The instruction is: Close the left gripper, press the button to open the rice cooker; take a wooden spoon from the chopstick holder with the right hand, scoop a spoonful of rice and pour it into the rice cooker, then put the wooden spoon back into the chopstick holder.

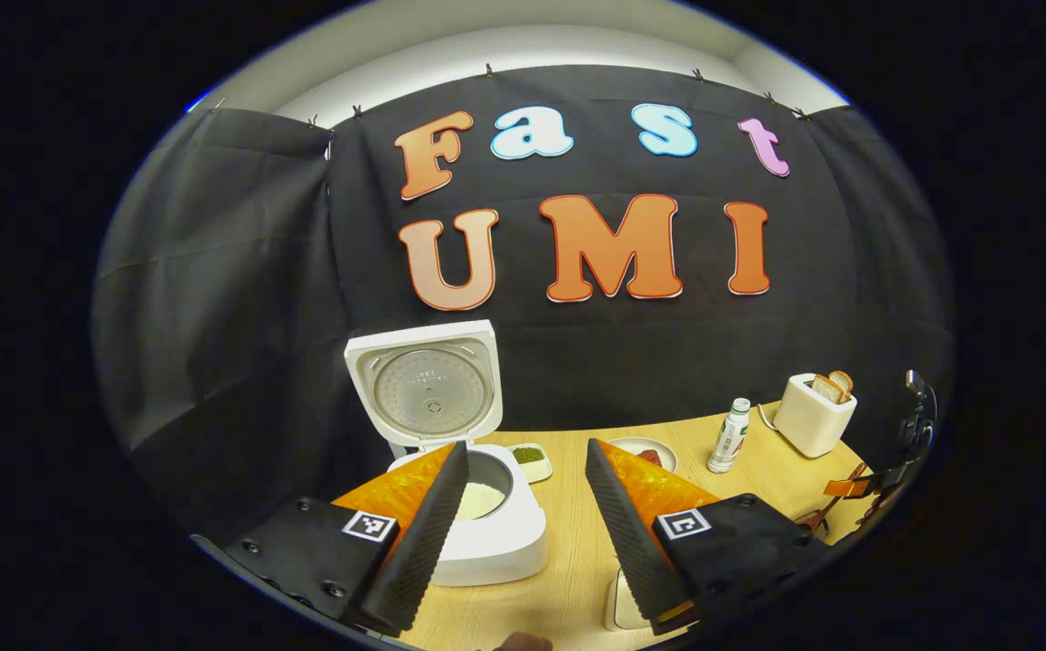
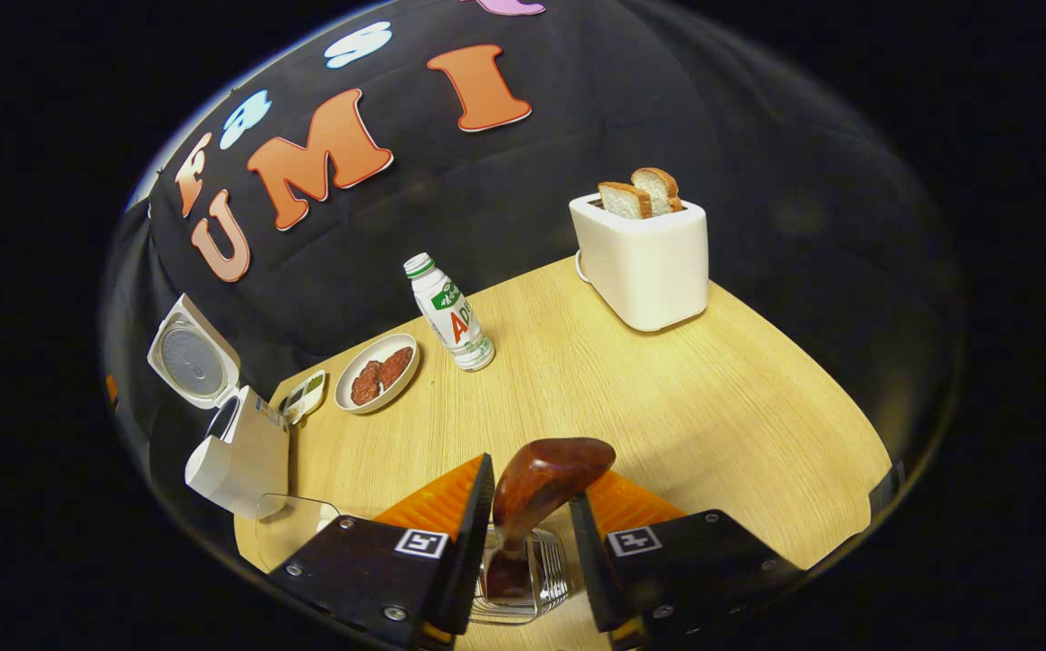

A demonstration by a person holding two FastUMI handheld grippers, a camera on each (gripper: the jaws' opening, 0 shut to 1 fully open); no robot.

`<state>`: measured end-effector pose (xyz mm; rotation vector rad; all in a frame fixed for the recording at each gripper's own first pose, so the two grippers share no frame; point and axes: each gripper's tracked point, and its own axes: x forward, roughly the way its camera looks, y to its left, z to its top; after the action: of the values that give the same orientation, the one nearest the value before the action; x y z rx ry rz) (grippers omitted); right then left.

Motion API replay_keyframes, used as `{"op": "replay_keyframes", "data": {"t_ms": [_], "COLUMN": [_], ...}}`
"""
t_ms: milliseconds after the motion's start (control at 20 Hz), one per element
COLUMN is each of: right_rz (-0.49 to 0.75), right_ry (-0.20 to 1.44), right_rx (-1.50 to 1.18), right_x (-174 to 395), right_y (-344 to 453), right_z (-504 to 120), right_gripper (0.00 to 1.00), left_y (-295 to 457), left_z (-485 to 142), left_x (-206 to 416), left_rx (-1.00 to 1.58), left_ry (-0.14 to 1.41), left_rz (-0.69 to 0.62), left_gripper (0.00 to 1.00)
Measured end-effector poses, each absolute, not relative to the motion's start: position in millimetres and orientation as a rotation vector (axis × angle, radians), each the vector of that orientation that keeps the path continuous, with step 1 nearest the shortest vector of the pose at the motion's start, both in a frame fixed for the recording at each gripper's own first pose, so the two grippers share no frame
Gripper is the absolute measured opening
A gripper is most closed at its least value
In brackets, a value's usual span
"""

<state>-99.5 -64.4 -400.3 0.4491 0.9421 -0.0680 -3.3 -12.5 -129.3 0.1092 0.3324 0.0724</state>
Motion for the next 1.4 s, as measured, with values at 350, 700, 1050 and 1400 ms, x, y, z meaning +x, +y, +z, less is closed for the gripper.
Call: {"op": "replay_keyframes", "data": {"t_ms": [350, 700, 1050, 1400], "right_rz": [-0.109, -0.17, -0.211, -0.239], "right_ry": [0.893, 0.84, 0.81, 0.785], "right_rx": [0.532, 0.538, 0.478, 0.489], "right_x": [-116, -133, -147, -135], "right_y": [-60, -53, -45, -43], "right_z": [-389, -374, -366, -340], "right_gripper": [0.24, 0.17, 0.17, 0.13], "left_y": [-17, -26, -20, -15], "left_z": [-132, -133, -143, -143], "left_x": [-4, 9, 15, 23], "left_rx": [0.107, 0.12, 0.101, 0.094], "left_ry": [0.335, 0.33, 0.345, 0.332], "left_rz": [0.075, 0.015, -0.011, -0.031], "left_gripper": [0.9, 0.89, 0.9, 0.9]}}
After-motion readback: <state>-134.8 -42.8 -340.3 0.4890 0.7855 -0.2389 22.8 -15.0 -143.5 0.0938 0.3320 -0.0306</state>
